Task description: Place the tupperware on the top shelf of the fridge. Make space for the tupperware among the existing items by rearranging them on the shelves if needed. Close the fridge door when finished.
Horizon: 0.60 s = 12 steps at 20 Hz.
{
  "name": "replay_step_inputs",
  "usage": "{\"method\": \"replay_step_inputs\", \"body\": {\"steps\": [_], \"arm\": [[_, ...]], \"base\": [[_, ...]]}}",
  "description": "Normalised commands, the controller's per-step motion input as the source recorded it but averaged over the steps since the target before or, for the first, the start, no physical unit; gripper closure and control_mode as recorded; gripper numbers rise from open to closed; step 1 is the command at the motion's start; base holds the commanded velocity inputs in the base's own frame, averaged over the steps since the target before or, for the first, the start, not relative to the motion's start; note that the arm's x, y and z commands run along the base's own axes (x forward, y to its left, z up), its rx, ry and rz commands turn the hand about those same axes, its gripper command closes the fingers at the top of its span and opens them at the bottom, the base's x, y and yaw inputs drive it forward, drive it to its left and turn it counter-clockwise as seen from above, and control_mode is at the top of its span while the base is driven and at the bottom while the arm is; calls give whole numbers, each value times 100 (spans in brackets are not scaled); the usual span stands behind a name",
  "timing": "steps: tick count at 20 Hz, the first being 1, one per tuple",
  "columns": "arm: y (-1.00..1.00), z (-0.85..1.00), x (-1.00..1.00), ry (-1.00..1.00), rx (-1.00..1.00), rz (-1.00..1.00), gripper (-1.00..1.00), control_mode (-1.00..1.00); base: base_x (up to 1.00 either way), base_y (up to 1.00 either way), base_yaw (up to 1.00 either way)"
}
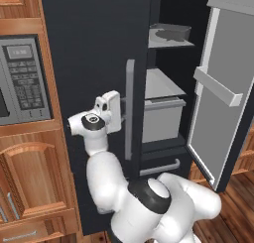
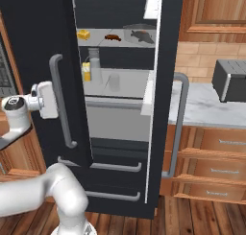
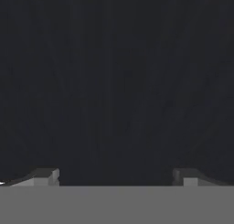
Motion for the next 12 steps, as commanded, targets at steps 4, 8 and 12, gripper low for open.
{"method": "replay_step_inputs", "body": {"steps": [4, 8, 12], "arm": [[-69, 32, 42, -24, 14, 37, -100, -100], [-59, 19, 58, -18, 17, 42, -100, -100], [-44, 34, 93, -3, 18, 40, -100, -100]], "base": [[0, 0, 0], [0, 0, 0], [0, 0, 0]]}}
